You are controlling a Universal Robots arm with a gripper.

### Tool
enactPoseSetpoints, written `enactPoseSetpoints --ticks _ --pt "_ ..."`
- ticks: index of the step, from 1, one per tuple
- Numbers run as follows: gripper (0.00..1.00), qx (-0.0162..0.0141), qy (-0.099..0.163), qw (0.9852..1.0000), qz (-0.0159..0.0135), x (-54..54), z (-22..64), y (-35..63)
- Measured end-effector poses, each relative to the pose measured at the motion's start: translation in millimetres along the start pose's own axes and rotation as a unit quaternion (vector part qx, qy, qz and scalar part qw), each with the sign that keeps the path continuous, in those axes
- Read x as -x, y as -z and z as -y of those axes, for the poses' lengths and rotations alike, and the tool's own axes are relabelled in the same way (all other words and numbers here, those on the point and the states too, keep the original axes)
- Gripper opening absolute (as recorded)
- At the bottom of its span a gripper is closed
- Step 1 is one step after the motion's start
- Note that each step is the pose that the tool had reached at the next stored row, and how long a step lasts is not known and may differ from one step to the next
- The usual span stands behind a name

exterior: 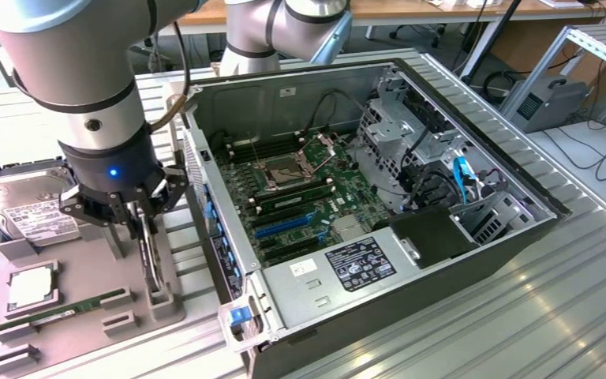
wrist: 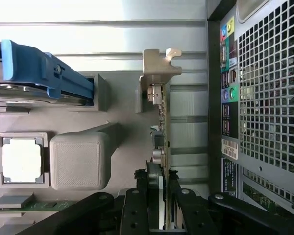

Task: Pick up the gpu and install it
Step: 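Pick up the gpu and move the gpu toward the slot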

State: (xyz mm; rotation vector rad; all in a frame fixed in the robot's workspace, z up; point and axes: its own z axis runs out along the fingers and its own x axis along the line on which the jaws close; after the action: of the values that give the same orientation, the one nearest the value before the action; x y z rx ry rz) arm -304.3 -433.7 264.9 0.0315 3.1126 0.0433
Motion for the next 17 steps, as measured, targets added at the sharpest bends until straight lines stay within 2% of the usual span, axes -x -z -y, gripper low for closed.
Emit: enactPoseSetpoints --ticks 5,17 --pt "0.27 0.0000 0.000 1.0000 -0.0001 0.2 -1.7 7.5" --pt "0.27 -0.0001 0.000 1.0000 -0.0001 0.2 -5.2 9.0"
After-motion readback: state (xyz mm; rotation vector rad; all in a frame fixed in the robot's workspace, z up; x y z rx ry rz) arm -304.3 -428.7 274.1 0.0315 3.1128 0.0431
